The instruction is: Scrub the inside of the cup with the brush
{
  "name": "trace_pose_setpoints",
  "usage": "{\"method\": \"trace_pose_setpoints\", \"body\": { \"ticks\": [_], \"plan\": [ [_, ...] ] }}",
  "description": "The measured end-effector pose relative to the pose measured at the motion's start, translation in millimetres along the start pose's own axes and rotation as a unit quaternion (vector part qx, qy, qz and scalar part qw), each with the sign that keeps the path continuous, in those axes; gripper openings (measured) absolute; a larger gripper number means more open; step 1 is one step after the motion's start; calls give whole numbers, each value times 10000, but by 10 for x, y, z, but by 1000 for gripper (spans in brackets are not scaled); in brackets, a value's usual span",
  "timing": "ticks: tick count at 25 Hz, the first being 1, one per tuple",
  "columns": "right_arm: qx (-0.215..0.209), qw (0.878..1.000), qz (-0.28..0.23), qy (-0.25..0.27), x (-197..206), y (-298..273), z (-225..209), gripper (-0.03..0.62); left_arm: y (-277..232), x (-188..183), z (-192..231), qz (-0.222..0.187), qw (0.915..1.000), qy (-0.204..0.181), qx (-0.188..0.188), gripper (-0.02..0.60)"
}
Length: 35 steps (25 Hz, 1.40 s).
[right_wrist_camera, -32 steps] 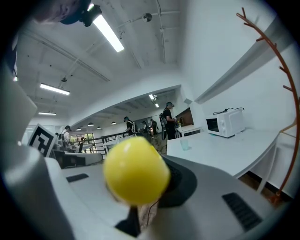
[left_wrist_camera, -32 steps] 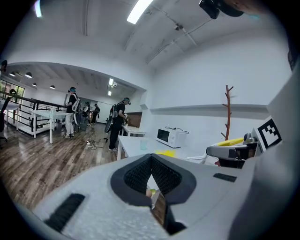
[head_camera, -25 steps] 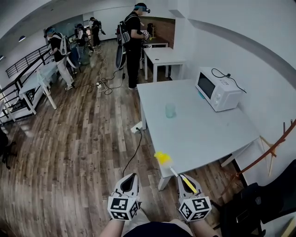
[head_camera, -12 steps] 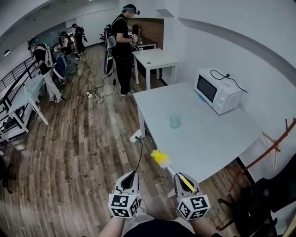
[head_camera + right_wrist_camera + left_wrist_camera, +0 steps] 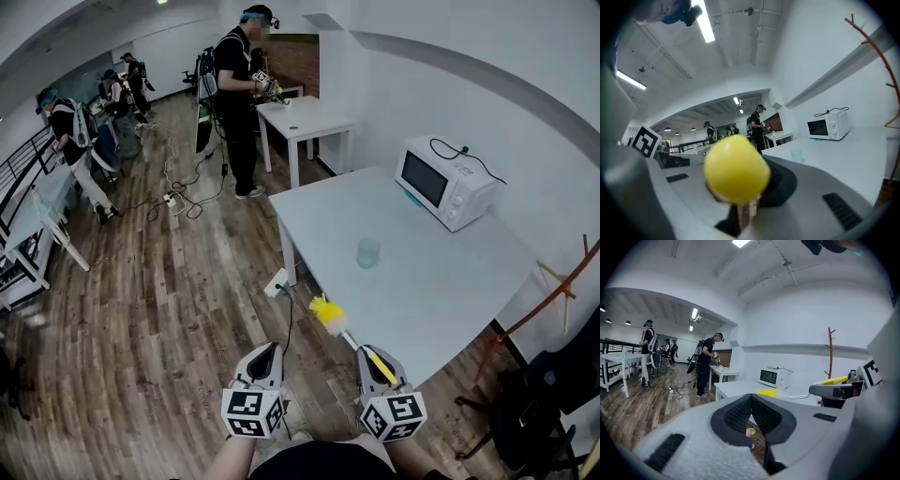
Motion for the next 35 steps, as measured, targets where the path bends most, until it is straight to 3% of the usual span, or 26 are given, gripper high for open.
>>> {"method": "trace_pose_setpoints", "body": {
  "ticks": [13, 23, 35],
  "plan": [
    [617, 9980, -117, -117, 39, -448, -222, 49, -564, 47, 415, 111, 9995, 132, 248, 18],
    [783, 9967, -225, -59, -117, -918, -789, 49, -1403, 101, 380, 217, 9989, 211, 353, 18],
    [863, 9956, -358, -125, -356, -1236, -1415, 49, -2319, 48, 45, 223, 9977, 194, 604, 18]
  ]
}}
Point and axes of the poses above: the fingertips, and each gripper's own axes: y backward along the fingers, z to its left, x out of its underside, the point moved 1 cm from there along y, backward along the fingers, and after that the axes turned 11 degrees about -z, right-handed, at the moved point
